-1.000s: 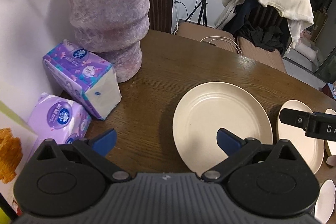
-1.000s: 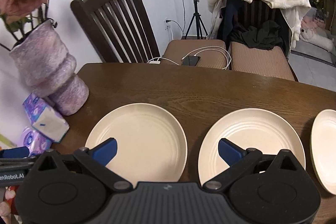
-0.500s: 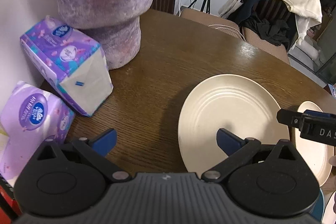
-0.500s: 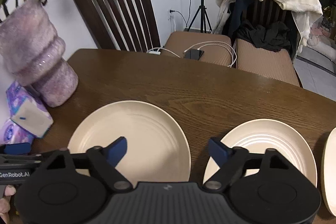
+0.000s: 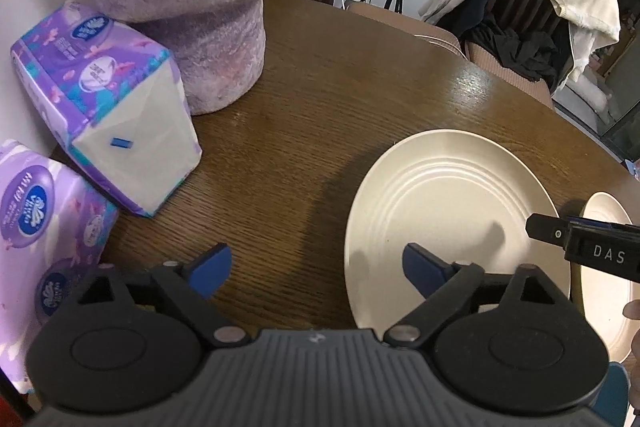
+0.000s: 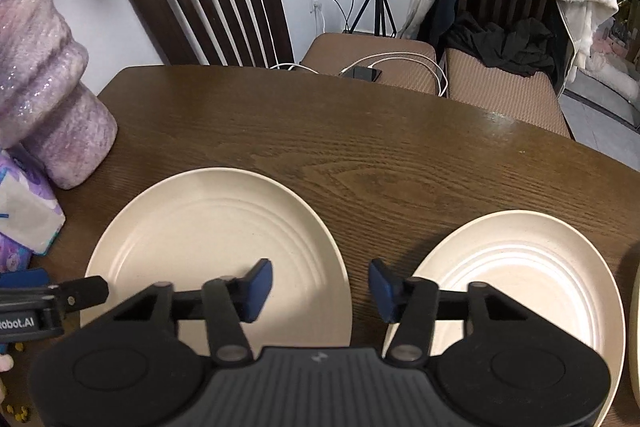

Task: Organize plates and bowls
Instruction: 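Close the left gripper on the plate rim while the right gripper also clamps the rim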

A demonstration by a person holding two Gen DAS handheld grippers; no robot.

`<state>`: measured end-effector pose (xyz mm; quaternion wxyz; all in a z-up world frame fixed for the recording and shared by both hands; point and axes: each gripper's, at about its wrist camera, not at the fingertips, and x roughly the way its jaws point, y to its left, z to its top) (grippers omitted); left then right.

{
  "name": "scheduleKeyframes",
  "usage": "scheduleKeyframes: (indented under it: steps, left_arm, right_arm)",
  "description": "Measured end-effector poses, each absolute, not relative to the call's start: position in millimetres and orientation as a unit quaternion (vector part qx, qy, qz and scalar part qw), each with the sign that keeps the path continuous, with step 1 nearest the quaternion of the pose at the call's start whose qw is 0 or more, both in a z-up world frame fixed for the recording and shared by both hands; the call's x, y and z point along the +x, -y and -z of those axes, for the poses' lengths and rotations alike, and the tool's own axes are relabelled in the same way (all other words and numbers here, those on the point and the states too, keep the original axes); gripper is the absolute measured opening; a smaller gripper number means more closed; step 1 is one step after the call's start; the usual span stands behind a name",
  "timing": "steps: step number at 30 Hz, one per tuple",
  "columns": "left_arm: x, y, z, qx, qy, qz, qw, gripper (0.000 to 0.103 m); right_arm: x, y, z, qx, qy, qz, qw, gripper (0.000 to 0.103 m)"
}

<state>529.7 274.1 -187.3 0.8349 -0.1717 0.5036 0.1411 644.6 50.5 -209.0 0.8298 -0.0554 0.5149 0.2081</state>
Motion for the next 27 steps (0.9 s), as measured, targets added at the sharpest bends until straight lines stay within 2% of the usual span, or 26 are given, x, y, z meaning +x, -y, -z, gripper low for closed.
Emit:
scheduleKeyframes:
  steps: [6,9,12,15,19,22,23,24,27]
  left_arm:
    - [533,-276,195,-0.181,-0.513,-0.133,0.829,0.075]
    - [534,-277,197,-0.184,-0.513,-0.129,0.829,0.072]
    - [534,-277,197,-0.188,-0.510,-0.126,0.830,0.068]
    - [535,-277,196,-0.189,-0.511,-0.118,0.830,0.056]
    - [535,-278,196,-0.197,-0.513,-0.108,0.828,0.043]
    - [535,-279,196,-0.199,-0.516,-0.107,0.826,0.028]
    - [535,-279,197,-0.203,-0.518,-0.100,0.825,0.016]
    - [535,-280,198,-0.214,-0.520,-0.091,0.822,0.013]
    - [534,-280,199,-0.210,-0.518,-0.094,0.823,0.013]
  right_arm:
    - [646,-52,215,-0.058,-0.518,-0.209,0.828,0.043]
    - [647,-53,218,-0.057,-0.523,-0.211,0.824,0.035]
    - [647,-54,219,-0.056,-0.525,-0.210,0.823,0.033]
    - [648,-53,220,-0.055,-0.526,-0.207,0.823,0.030]
    - [649,-52,222,-0.053,-0.530,-0.201,0.822,0.025]
    - [648,-50,224,-0.048,-0.536,-0.198,0.819,0.025]
    - [647,-50,223,-0.047,-0.536,-0.198,0.819,0.024]
    - [646,-50,223,-0.046,-0.537,-0.197,0.819,0.024]
    - [645,-48,222,-0.039,-0.536,-0.196,0.820,0.017]
